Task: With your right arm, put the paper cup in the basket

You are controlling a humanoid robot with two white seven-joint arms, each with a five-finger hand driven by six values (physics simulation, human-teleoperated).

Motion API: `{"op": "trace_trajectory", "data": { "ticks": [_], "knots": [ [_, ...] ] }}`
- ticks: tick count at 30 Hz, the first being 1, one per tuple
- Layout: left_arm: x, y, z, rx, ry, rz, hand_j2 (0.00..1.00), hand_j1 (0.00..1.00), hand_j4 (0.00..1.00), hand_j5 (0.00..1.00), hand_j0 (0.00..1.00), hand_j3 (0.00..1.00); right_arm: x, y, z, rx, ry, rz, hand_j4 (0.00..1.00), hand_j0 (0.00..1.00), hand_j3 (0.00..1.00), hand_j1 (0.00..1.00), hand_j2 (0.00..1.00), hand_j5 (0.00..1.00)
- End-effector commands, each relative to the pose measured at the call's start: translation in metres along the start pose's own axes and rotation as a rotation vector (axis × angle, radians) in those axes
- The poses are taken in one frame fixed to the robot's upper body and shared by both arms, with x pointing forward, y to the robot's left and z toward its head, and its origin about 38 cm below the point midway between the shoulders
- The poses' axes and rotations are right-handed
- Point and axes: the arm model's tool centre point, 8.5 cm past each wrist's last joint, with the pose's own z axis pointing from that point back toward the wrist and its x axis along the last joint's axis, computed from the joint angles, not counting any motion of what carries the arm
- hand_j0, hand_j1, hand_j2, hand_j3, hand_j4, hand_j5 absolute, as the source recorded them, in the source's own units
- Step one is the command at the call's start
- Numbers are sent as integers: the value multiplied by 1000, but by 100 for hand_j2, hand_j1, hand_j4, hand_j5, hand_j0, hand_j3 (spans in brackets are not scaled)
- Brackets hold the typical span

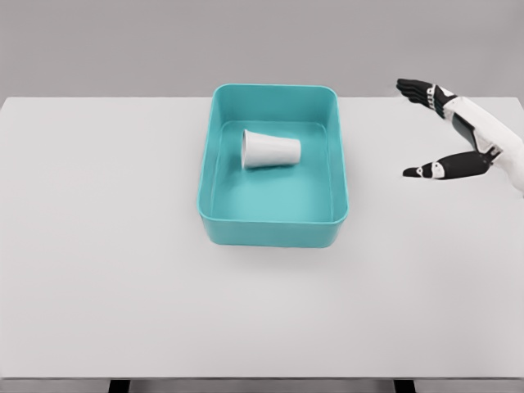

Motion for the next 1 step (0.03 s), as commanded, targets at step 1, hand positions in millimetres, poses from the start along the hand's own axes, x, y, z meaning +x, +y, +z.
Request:
{"op": "trace_trajectory", "data": {
  "ticks": [1],
  "knots": [
    [0, 0, 0, 0, 0, 0, 100, 100, 100, 100, 100, 100, 2, -3, 2, -5, -5, 0, 100, 100, 100, 100, 100, 100]
  ]
}}
